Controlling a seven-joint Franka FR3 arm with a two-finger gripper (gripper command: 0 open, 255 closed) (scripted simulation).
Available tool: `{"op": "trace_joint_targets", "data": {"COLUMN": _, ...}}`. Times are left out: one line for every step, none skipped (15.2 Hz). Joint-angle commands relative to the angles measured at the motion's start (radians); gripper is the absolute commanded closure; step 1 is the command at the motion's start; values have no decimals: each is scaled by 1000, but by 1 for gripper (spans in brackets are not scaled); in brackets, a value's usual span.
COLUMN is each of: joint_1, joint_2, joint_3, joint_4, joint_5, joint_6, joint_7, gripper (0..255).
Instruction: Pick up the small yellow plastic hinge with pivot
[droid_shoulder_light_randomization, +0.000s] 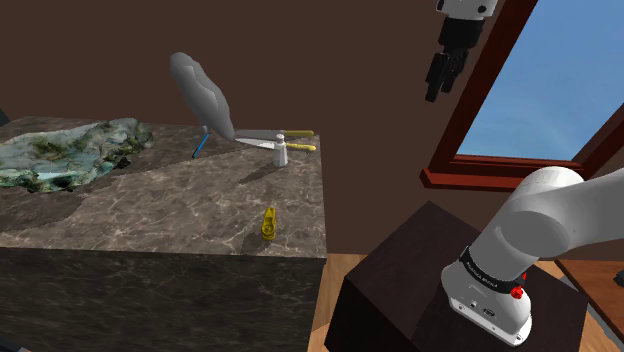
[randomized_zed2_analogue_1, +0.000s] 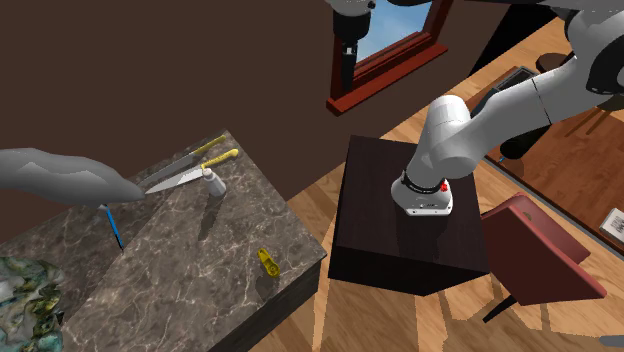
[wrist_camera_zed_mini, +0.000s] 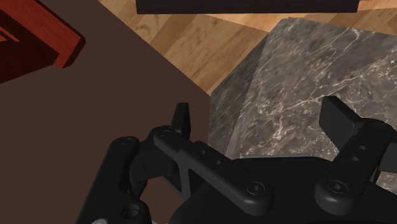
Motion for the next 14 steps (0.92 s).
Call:
{"op": "trace_joint_targets", "data": {"joint_1": 0, "joint_2": 0, "joint_3": 0, "joint_4": 0, "joint_5": 0, "joint_6": 0, "joint_7": 0, "gripper": 0}}
{"op": "trace_joint_targets", "data": {"joint_1": 5, "joint_2": -4, "joint_3": 18, "joint_4": -22, "joint_5": 14, "joint_6": 19, "joint_7": 24, "gripper": 0}}
{"op": "trace_joint_targets", "data": {"joint_1": 11, "joint_2": -7, "joint_3": 37, "joint_4": -42, "joint_5": 28, "joint_6": 39, "joint_7": 48, "gripper": 0}}
{"op": "trace_joint_targets", "data": {"joint_1": 16, "joint_2": -8, "joint_3": 56, "joint_4": -62, "joint_5": 42, "joint_6": 59, "joint_7": 72, "gripper": 0}}
{"op": "trace_joint_targets", "data": {"joint_1": 22, "joint_2": -8, "joint_3": 75, "joint_4": -80, "joint_5": 57, "joint_6": 79, "joint_7": 95, "gripper": 0}}
{"op": "trace_joint_targets", "data": {"joint_1": 29, "joint_2": -7, "joint_3": 94, "joint_4": -97, "joint_5": 71, "joint_6": 100, "joint_7": 119, "gripper": 0}}
{"op": "trace_joint_targets", "data": {"joint_1": 35, "joint_2": -4, "joint_3": 114, "joint_4": -113, "joint_5": 85, "joint_6": 122, "joint_7": 142, "gripper": 0}}
{"op": "trace_joint_targets", "data": {"joint_1": 42, "joint_2": 0, "joint_3": 133, "joint_4": -127, "joint_5": 99, "joint_6": 143, "joint_7": 165, "gripper": 0}}
{"op": "trace_joint_targets", "data": {"joint_1": 48, "joint_2": 6, "joint_3": 153, "joint_4": -140, "joint_5": 113, "joint_6": 166, "joint_7": 188, "gripper": 0}}
{"op": "trace_joint_targets", "data": {"joint_1": 55, "joint_2": 14, "joint_3": 173, "joint_4": -152, "joint_5": 127, "joint_6": 189, "joint_7": 211, "gripper": 0}}
{"op": "trace_joint_targets", "data": {"joint_1": 62, "joint_2": 23, "joint_3": 193, "joint_4": -163, "joint_5": 140, "joint_6": 212, "joint_7": 234, "gripper": 0}}
{"op": "trace_joint_targets", "data": {"joint_1": 68, "joint_2": 34, "joint_3": 214, "joint_4": -172, "joint_5": 153, "joint_6": 235, "joint_7": 257, "gripper": 0}}
{"op": "trace_joint_targets", "data": {"joint_1": 75, "joint_2": 46, "joint_3": 234, "joint_4": -180, "joint_5": 166, "joint_6": 259, "joint_7": 280, "gripper": 0}}
{"op": "trace_joint_targets", "data": {"joint_1": 81, "joint_2": 61, "joint_3": 255, "joint_4": -187, "joint_5": 178, "joint_6": 284, "joint_7": 303, "gripper": 0}}
